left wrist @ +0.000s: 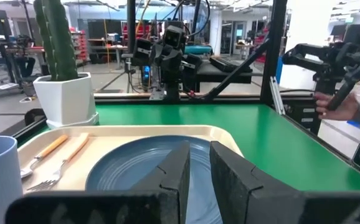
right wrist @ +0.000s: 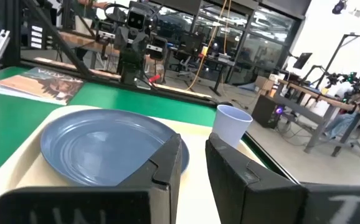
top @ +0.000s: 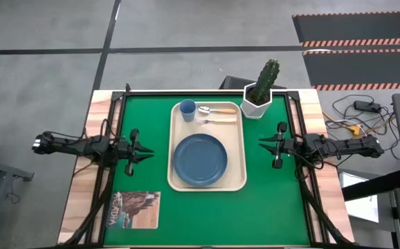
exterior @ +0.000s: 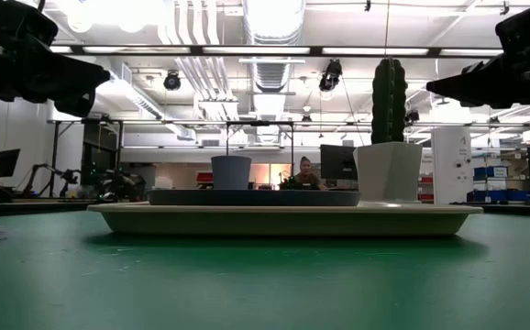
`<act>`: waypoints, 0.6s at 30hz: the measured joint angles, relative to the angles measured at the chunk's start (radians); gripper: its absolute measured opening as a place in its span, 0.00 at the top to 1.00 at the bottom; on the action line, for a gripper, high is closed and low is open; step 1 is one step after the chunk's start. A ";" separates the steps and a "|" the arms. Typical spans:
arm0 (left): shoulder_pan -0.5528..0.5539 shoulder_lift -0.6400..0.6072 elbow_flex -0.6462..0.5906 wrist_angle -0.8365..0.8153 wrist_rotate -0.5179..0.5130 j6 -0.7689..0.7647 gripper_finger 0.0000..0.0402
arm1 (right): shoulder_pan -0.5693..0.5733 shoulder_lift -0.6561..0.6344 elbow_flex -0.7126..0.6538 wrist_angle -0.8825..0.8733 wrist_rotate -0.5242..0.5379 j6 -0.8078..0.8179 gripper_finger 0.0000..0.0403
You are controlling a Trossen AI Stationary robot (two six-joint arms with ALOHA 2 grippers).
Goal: Pick and place plate/cup/fork/spoon on tray
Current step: Return to Home Position
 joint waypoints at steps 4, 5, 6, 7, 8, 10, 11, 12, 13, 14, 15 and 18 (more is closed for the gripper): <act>0.000 0.012 0.000 0.000 0.000 -0.001 0.89 | 0.000 0.000 0.000 0.000 0.000 0.000 0.84; 0.000 0.015 0.000 0.000 0.000 -0.001 0.89 | 0.000 0.000 0.000 0.000 0.000 0.000 0.84; 0.000 0.017 0.000 0.000 0.000 -0.001 0.89 | 0.000 0.000 0.000 0.000 0.000 0.000 0.84; 0.000 0.019 0.000 0.000 0.000 -0.001 0.89 | 0.000 0.000 0.000 0.000 0.000 0.000 0.84; 0.000 0.022 -0.001 0.000 0.000 -0.001 0.89 | 0.000 0.001 0.000 0.000 0.000 0.000 0.84; 0.000 0.028 -0.001 0.000 0.001 -0.001 0.89 | 0.000 0.001 0.000 0.000 -0.001 0.000 0.84; 0.000 0.029 -0.001 0.000 0.000 -0.001 0.89 | 0.000 0.001 0.000 0.000 -0.001 0.000 0.84; 0.000 0.032 -0.001 0.000 0.001 -0.001 0.89 | 0.000 0.001 0.000 0.000 -0.001 0.000 0.84; 0.000 0.035 -0.001 0.000 0.000 -0.002 0.89 | 0.000 0.001 0.000 0.000 -0.001 0.000 0.84; 0.000 0.038 -0.001 0.000 0.001 -0.002 0.89 | 0.001 0.001 0.000 0.000 -0.001 0.000 0.84; 0.000 0.040 -0.001 0.000 0.001 -0.002 0.89 | 0.001 0.002 0.000 0.000 -0.001 0.000 0.84; 0.000 0.050 -0.001 0.000 0.001 -0.002 0.89 | 0.001 0.002 -0.001 0.000 -0.001 0.000 0.84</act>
